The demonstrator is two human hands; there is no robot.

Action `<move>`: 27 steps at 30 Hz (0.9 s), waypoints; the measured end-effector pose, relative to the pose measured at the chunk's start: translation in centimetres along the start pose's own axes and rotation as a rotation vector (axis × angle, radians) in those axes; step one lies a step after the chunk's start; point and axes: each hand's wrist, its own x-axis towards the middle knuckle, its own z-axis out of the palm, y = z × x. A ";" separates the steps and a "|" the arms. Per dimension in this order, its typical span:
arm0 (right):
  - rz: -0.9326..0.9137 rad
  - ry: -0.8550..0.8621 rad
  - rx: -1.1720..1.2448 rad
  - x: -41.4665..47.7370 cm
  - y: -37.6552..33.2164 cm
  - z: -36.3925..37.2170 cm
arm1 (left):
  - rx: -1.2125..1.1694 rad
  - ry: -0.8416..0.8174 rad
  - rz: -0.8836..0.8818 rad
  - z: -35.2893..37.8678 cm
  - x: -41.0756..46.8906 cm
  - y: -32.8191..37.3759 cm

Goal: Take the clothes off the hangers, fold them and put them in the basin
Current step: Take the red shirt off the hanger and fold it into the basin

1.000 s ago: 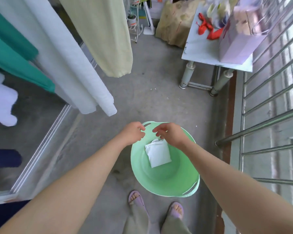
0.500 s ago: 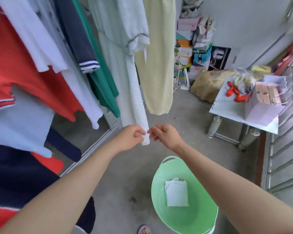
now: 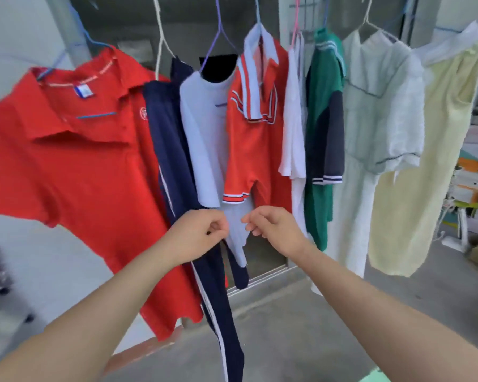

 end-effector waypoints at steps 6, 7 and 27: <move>-0.178 -0.032 0.118 3.2 -7.4 6.3 | 0.129 0.189 0.012 -7.8 -3.1 -4.3; -0.196 -0.054 0.128 3.4 -8.3 7.2 | 0.156 0.219 0.014 -8.8 -3.3 -5.1; -0.387 -0.011 -0.172 18.4 -22.6 20.0 | 0.396 0.770 0.095 -29.1 0.3 -16.8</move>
